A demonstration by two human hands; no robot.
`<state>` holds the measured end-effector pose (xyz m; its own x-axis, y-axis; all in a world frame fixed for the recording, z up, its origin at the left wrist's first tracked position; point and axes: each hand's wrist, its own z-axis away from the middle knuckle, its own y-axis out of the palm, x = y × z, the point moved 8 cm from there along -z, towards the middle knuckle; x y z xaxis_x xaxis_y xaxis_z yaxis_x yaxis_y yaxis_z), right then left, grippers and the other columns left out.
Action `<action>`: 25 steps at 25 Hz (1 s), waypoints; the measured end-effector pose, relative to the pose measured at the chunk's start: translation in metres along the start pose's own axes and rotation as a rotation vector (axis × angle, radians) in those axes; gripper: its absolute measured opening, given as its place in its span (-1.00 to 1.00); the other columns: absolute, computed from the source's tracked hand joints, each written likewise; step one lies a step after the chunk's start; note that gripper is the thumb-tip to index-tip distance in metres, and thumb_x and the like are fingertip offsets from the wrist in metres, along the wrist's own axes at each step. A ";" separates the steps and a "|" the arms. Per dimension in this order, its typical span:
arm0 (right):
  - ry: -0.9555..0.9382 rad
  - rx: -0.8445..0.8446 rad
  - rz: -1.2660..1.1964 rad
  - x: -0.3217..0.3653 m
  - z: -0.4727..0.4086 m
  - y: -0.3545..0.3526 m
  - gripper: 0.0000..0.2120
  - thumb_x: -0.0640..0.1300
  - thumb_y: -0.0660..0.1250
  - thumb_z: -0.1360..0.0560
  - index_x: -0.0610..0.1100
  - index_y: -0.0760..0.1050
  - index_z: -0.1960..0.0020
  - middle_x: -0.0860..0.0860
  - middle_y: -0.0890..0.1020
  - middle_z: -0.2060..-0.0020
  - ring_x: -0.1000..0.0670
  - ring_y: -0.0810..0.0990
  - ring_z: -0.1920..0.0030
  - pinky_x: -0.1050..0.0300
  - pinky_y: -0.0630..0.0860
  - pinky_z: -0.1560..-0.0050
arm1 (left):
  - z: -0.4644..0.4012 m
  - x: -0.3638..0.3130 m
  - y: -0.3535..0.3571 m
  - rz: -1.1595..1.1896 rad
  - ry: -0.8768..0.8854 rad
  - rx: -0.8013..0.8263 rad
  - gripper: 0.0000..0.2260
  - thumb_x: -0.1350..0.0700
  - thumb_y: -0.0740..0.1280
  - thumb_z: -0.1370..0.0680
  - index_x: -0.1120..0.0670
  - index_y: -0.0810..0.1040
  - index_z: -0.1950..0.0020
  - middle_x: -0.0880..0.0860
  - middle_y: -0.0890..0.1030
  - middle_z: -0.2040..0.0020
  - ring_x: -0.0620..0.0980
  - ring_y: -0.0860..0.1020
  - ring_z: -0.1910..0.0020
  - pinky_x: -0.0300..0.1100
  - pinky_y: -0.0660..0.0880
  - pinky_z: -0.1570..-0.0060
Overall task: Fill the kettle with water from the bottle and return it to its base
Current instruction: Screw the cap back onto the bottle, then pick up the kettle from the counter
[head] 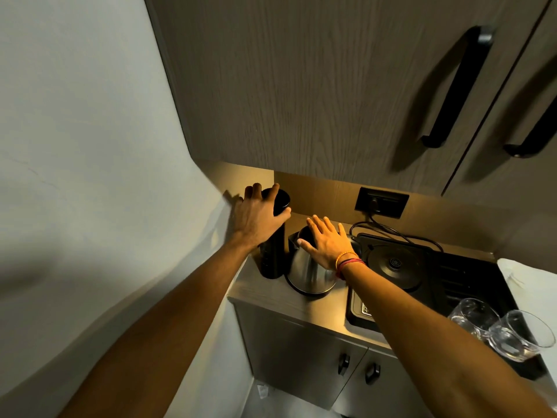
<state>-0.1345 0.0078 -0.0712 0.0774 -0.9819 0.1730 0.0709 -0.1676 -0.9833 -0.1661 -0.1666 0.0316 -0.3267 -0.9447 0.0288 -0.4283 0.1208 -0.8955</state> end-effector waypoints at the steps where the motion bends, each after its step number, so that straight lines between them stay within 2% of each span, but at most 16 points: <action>1: -0.001 -0.002 -0.013 -0.005 0.003 -0.002 -0.19 0.44 -0.12 -0.47 0.00 -0.10 -0.57 -0.03 -0.01 -0.59 -0.14 -0.06 -0.58 -0.29 -0.08 -0.54 | 0.003 -0.001 0.007 -0.008 0.013 0.011 -0.30 -0.40 0.10 -0.51 -0.01 0.27 -0.53 0.27 0.50 -0.28 0.24 0.53 -0.19 0.12 0.60 0.01; 3: -0.005 0.002 -0.034 -0.016 0.008 -0.006 -0.11 0.50 -0.06 -0.41 0.01 -0.10 -0.57 -0.04 0.04 -0.59 -0.14 0.01 -0.58 -0.28 -0.03 -0.54 | 0.005 0.002 0.016 -0.011 0.014 0.020 -0.29 -0.40 0.11 -0.50 -0.02 0.23 -0.53 0.29 0.52 -0.24 0.25 0.56 -0.16 0.15 0.60 -0.01; 5: -0.015 0.021 -0.032 -0.028 0.011 -0.010 -0.01 0.54 0.02 -0.35 -0.03 -0.09 -0.57 -0.08 0.15 -0.56 -0.17 0.15 -0.54 -0.24 0.10 -0.52 | 0.001 0.006 0.020 -0.019 -0.001 0.026 -0.28 -0.43 0.08 -0.49 -0.03 0.23 -0.53 0.28 0.55 -0.21 0.27 0.56 -0.15 0.16 0.57 -0.05; 8: -0.005 0.077 -0.059 -0.043 0.016 -0.011 0.04 0.49 0.22 -0.31 -0.11 0.00 -0.55 -0.15 0.32 -0.45 -0.20 0.30 -0.42 -0.18 0.29 -0.43 | -0.003 0.010 0.022 -0.028 -0.012 0.080 -0.23 -0.46 0.13 -0.46 -0.02 0.24 -0.53 0.27 0.48 -0.29 0.28 0.51 -0.21 0.11 0.59 0.00; 11: -0.033 0.102 -0.068 -0.048 0.019 -0.010 -0.15 0.27 0.40 -0.36 -0.17 0.21 -0.45 -0.19 0.41 -0.33 -0.20 0.36 -0.32 -0.16 0.38 -0.34 | -0.002 -0.004 0.004 -0.096 0.039 0.025 -0.12 -0.45 0.24 -0.40 0.01 0.16 -0.57 0.27 0.37 -0.42 0.30 0.43 -0.32 0.13 0.56 -0.12; 12: -0.057 0.096 -0.046 -0.048 0.018 -0.010 -0.27 0.16 0.41 -0.40 -0.18 0.25 -0.40 -0.20 0.43 -0.30 -0.21 0.37 -0.29 -0.14 0.39 -0.31 | 0.001 -0.020 -0.003 -0.111 0.130 -0.029 -0.15 -0.42 0.26 -0.42 0.03 0.19 -0.57 0.25 0.37 -0.42 0.28 0.44 -0.32 0.11 0.56 -0.13; 14: -0.088 0.085 -0.005 -0.047 0.015 -0.012 -0.50 -0.05 0.35 -0.47 -0.23 0.30 -0.32 -0.25 0.46 -0.26 -0.24 0.40 -0.25 -0.14 0.39 -0.26 | 0.014 -0.065 -0.007 -0.027 0.387 -0.071 -0.31 -0.28 0.28 -0.49 0.10 0.32 -0.49 0.20 0.43 -0.34 0.20 0.51 -0.23 0.04 0.61 0.01; 15: -0.083 0.080 0.009 -0.048 0.013 -0.014 -0.59 -0.14 0.31 -0.49 -0.26 0.32 -0.28 -0.27 0.47 -0.24 -0.26 0.42 -0.24 -0.15 0.40 -0.24 | 0.021 -0.087 -0.002 0.060 0.473 -0.008 -0.39 -0.22 0.29 -0.51 0.12 0.36 -0.44 0.17 0.46 -0.29 0.17 0.51 -0.22 0.05 0.61 0.04; 16: -0.069 0.073 0.017 -0.050 0.012 -0.015 -0.65 -0.19 0.28 -0.50 -0.28 0.34 -0.24 -0.29 0.48 -0.22 -0.28 0.44 -0.23 -0.16 0.41 -0.21 | 0.025 -0.105 0.008 0.138 0.494 0.112 -0.39 -0.18 0.33 -0.50 0.13 0.36 -0.43 0.16 0.47 -0.30 0.15 0.49 -0.25 0.08 0.60 -0.03; 18: -0.045 0.046 0.009 -0.050 0.013 -0.017 -0.70 -0.24 0.26 -0.50 -0.29 0.36 -0.20 -0.29 0.50 -0.18 -0.30 0.47 -0.21 -0.18 0.43 -0.18 | 0.029 -0.123 0.040 0.197 0.376 0.412 -0.21 -0.19 0.45 -0.45 0.15 0.25 -0.54 0.18 0.38 -0.44 0.18 0.37 -0.43 0.13 0.47 -0.30; 20: -0.045 -0.007 0.002 -0.050 0.017 -0.018 -0.73 -0.24 0.25 -0.51 -0.28 0.36 -0.18 -0.29 0.51 -0.17 -0.30 0.47 -0.19 -0.18 0.44 -0.17 | 0.027 -0.125 0.063 0.175 0.231 0.617 -0.01 -0.22 0.52 -0.40 0.16 0.09 -0.61 0.22 0.28 -0.53 0.23 0.27 -0.52 0.15 0.35 -0.42; 22: -0.071 -0.061 0.021 -0.048 0.021 -0.024 -0.75 -0.21 0.22 -0.52 -0.27 0.37 -0.17 -0.28 0.52 -0.16 -0.29 0.47 -0.17 -0.17 0.44 -0.15 | 0.023 -0.124 0.075 0.189 0.147 0.701 0.00 -0.23 0.53 -0.38 0.14 0.09 -0.61 0.26 0.28 -0.53 0.29 0.31 -0.49 0.17 0.33 -0.42; 25: -0.095 -0.147 0.037 -0.058 0.027 -0.047 -0.77 -0.19 0.20 -0.53 -0.27 0.38 -0.15 -0.26 0.51 -0.12 -0.28 0.45 -0.12 -0.18 0.44 -0.10 | 0.014 -0.131 0.075 0.235 0.125 0.655 -0.03 -0.28 0.50 -0.37 0.07 0.11 -0.59 0.25 0.28 -0.50 0.31 0.32 -0.45 0.21 0.38 -0.36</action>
<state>-0.1154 0.0749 -0.0337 0.1714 -0.9760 0.1346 -0.0788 -0.1498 -0.9856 -0.1435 -0.0382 -0.0459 -0.4590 -0.8695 -0.1823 0.2478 0.0718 -0.9662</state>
